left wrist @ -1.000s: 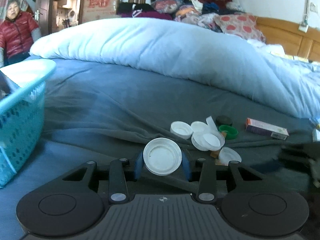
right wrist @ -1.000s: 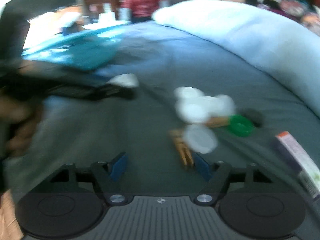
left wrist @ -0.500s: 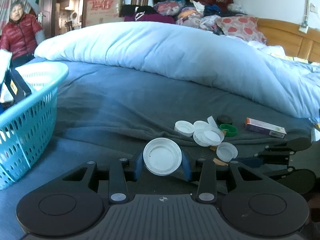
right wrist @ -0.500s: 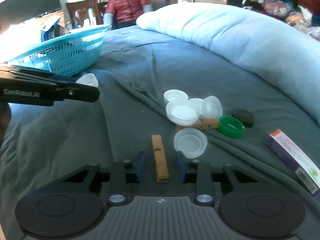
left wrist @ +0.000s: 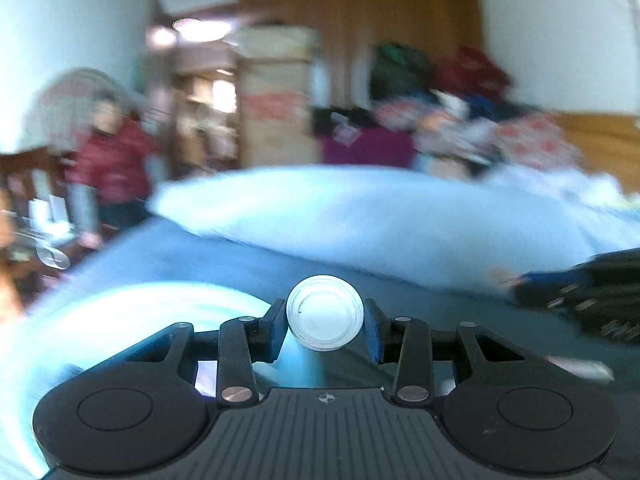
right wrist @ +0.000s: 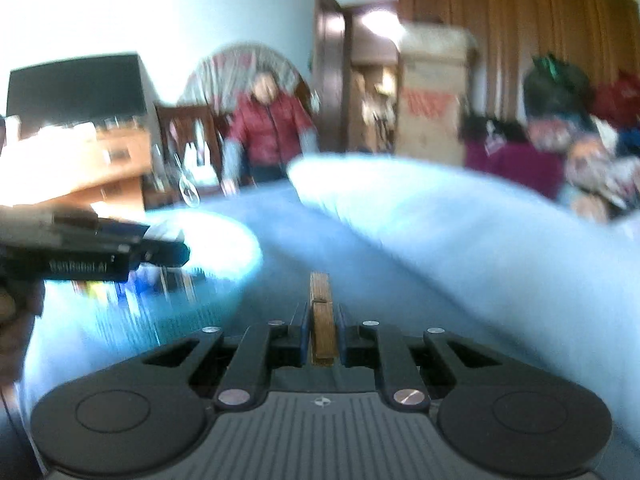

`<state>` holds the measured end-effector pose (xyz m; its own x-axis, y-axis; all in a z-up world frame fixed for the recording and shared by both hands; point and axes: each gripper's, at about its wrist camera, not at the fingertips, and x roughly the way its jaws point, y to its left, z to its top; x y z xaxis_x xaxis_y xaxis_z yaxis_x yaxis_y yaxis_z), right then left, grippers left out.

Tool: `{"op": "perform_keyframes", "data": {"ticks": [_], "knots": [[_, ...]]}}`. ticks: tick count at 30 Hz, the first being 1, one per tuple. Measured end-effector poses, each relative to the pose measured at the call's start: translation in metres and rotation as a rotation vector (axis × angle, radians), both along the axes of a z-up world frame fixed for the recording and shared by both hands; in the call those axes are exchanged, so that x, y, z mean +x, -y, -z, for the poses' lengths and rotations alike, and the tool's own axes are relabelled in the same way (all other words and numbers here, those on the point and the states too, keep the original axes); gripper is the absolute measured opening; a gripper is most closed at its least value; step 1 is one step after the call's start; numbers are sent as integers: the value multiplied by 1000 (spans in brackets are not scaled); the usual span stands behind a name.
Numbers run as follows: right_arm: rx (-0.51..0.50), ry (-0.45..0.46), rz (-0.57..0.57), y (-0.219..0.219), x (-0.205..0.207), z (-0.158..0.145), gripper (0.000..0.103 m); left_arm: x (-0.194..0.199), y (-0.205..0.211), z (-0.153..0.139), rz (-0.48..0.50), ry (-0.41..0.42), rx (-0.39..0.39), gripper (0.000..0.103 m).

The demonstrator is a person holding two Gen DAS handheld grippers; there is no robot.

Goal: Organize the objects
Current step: 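Carry both items over the blue basket and open both tools to drop them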

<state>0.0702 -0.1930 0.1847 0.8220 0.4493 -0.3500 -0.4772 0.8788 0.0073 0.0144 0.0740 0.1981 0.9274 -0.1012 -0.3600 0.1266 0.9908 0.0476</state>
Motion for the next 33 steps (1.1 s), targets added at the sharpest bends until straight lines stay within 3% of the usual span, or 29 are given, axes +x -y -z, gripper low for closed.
{"op": "perform_keyframes", "data": {"ticks": [3,8,12,19,21,23,24,26,29,33], "knots": [[42,39,-66,-35,27,-44,16,18,-50,-29,-120,8,1,40],[74,9,-148,-98,75,-88,16,49,-120,-43,-268,-71,-17,40],[80,-69,-190,-142,103,-96,17,61,-151,-38,-323,-134,-25,40],[54,-152,-231,-201,121,-77,18,75,-171,-22,-328,-190,-34,40],[45,-151,-235,-210,120,-73,23,76,-170,-18,-335,-194,-32,41],[42,-140,-237,-216,117,-72,38,80,-174,-14,-339,-205,-41,43],[47,-134,-237,-217,115,-72,42,80,-175,-13,-339,-208,-44,55],[59,-116,-233,-214,111,-74,61,80,-176,-11,-348,-205,-32,72],[65,-93,-226,-206,105,-75,68,77,-172,-12,-356,-185,-16,82],[113,-49,-209,-163,83,-80,72,58,-160,-27,-286,-119,-35,82]]}}
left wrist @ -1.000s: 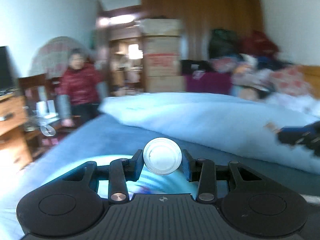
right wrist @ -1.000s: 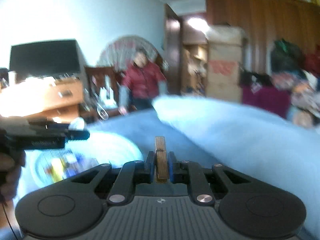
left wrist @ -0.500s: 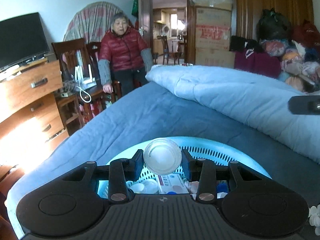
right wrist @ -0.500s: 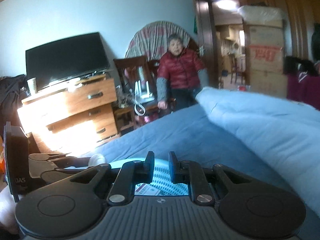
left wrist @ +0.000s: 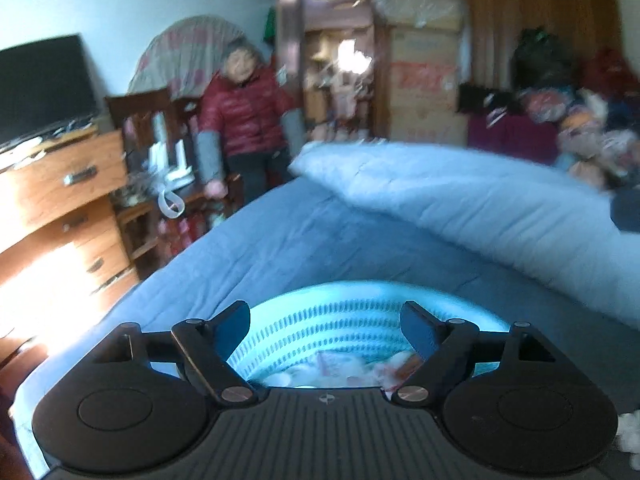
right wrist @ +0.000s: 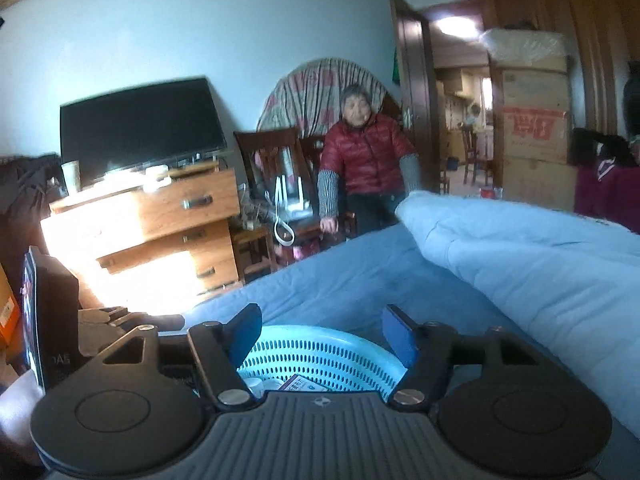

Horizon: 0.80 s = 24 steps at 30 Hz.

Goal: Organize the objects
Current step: 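Carry both items over the blue basket and open both tools to drop them, then grasp another white cap with the left tool while the right tool grasps a clear lid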

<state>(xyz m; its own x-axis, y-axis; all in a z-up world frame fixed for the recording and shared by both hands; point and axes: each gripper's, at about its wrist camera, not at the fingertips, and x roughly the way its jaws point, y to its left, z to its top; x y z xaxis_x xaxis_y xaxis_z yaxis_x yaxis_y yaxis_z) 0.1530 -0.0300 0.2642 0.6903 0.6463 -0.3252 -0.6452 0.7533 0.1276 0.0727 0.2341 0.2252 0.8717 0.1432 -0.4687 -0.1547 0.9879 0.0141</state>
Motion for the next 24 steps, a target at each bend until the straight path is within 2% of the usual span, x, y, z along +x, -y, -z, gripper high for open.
{"op": "perform_keyframes", "data": {"ticks": [3,5,6,7,9,10,12,16,18,21,24], "knots": [[35,78,73,74,-32,9,80,-36,32,-17,174,96,-14,82],[7,143,140,127,-51,25,98,-60,62,-20,300,149,-32,85],[-39,132,192,156,-57,37,100,-69,76,-18,357,162,-57,86],[-96,87,232,176,-59,48,99,-77,91,-14,409,169,-87,86],[-212,-73,298,218,-60,84,91,-85,119,3,469,148,-149,87],[-235,-132,327,233,-63,101,80,-87,133,15,500,130,-169,87],[-267,-214,376,256,-75,143,76,-87,161,44,536,73,-187,87],[-277,-315,394,265,-88,223,72,-75,205,92,575,-83,-164,85],[-292,-309,394,259,-89,249,68,-71,216,106,586,-122,-142,85],[-250,-323,373,252,-78,272,67,-62,217,116,585,-144,-127,85],[-259,-307,342,237,-73,278,60,-54,228,124,586,-156,-106,85]]}}
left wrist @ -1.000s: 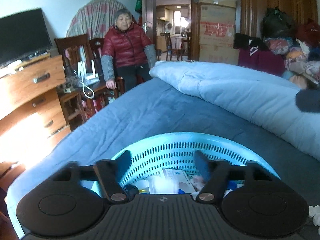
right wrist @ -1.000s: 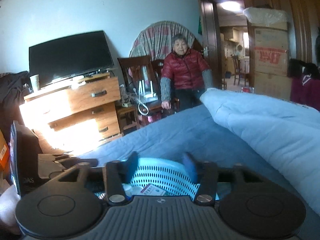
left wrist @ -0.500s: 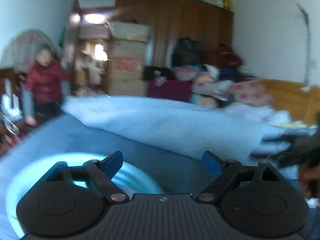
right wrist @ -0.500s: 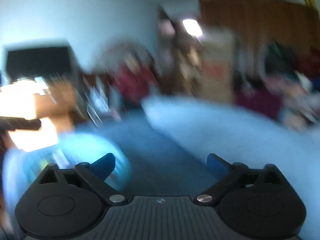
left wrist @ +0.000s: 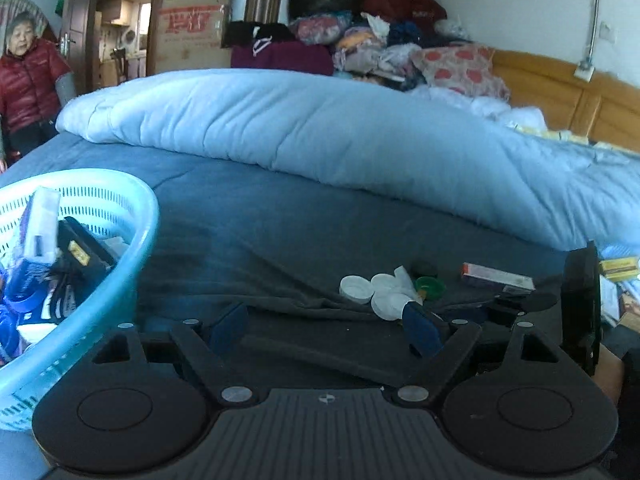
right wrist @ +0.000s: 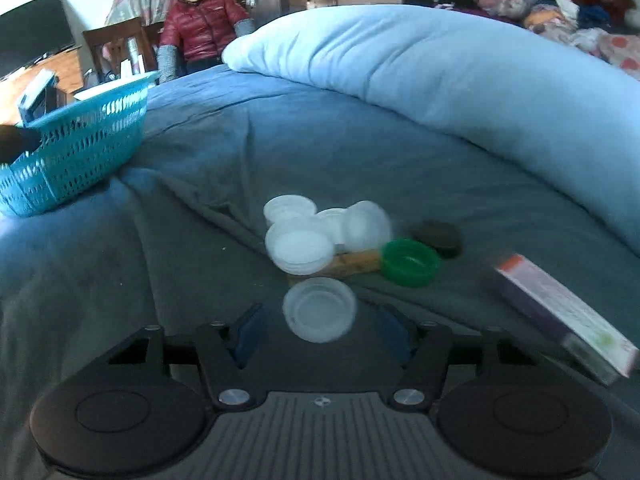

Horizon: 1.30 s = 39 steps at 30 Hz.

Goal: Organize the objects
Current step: 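Grasp another white cap with the left tool while the right tool grasps a clear lid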

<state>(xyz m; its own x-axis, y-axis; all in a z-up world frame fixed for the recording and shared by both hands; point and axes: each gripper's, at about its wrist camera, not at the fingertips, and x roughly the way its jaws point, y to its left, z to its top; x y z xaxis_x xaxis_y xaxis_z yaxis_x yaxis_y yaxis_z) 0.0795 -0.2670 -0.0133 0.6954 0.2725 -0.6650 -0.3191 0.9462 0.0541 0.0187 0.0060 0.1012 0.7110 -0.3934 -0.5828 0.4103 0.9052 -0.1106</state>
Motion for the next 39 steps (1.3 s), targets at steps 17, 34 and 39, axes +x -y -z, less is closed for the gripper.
{"op": "perform_keyframes", "data": {"ticks": [17,34,39], "knots": [[254,-14,319,97,-75,-1,43,92,141,110,359,-52,96,83],[315,6,347,98,-72,14,44,-7,132,87,307,121,156,69],[321,9,344,97,-74,15,46,11,121,92,282,66,175,59]]}}
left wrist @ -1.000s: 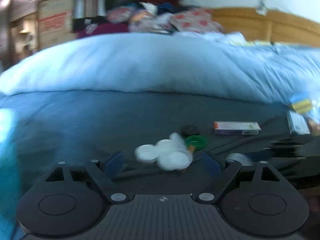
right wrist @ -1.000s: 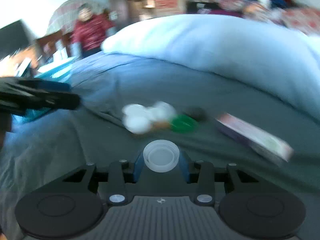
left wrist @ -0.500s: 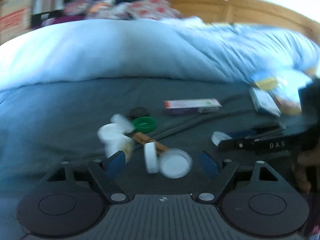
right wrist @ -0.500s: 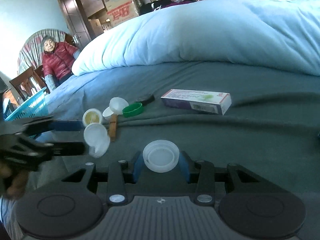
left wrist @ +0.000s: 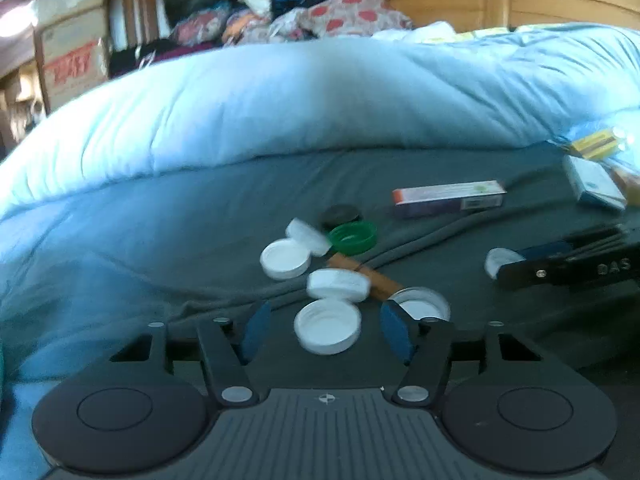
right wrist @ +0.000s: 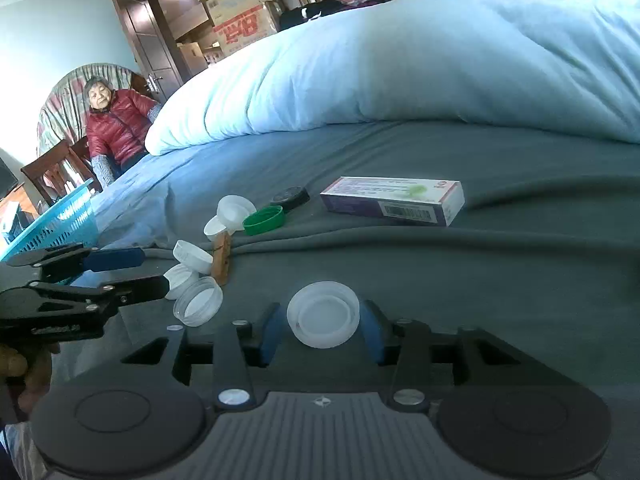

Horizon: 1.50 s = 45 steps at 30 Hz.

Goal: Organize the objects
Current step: 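Grasp another white cap with the left tool while the right tool grasps a clear lid, then carry both caps over the blue basket and open both tools to release them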

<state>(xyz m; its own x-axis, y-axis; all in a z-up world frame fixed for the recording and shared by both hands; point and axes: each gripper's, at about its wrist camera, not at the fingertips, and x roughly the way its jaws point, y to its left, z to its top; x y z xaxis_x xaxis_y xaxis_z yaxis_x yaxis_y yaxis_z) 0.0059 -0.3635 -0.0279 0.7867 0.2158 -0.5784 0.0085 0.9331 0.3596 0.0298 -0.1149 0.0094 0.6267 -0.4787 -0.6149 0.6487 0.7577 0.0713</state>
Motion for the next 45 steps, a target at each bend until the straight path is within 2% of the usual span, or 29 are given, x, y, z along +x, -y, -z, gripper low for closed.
{"op": "perform_keyframes", "data": {"ticks": [2,5,12,13,14,15,18,21,24,30,35,39,42,45], "knots": [[3,2,0,1,0,0,46,10,-8,3,14,-74,-33,49],[1,3,0,1,-1,0,47,20,-7,12,27,-125,-42,49],[-6,6,-1,0,0,2,47,29,6,22,26,-95,-25,52],[-7,6,-2,-1,1,2,47,28,6,21,30,-87,-17,49],[-8,6,-2,0,1,2,47,26,6,22,33,-84,-14,40],[-10,6,-2,-1,0,1,47,25,5,21,24,-84,-11,39],[-29,6,4,-3,0,-1,43,18,-1,12,-18,-104,-27,39],[-33,23,0,-5,-2,-7,42,6,-12,-8,-49,-79,-32,39],[-54,66,-23,-13,-8,-22,42,-6,-29,-42,-95,-21,-50,39],[-103,185,-84,-41,-10,-85,42,-22,-86,-126,-265,159,-112,39],[-126,321,-184,-82,12,-166,42,-24,-146,-189,-413,287,-129,39],[-118,430,-294,-131,42,-241,42,-16,-207,-235,-570,378,-139,39],[-115,484,-399,-179,67,-293,42,-6,-252,-258,-683,398,-149,39],[-108,504,-490,-226,92,-327,42,6,-295,-269,-797,367,-156,39]]}}
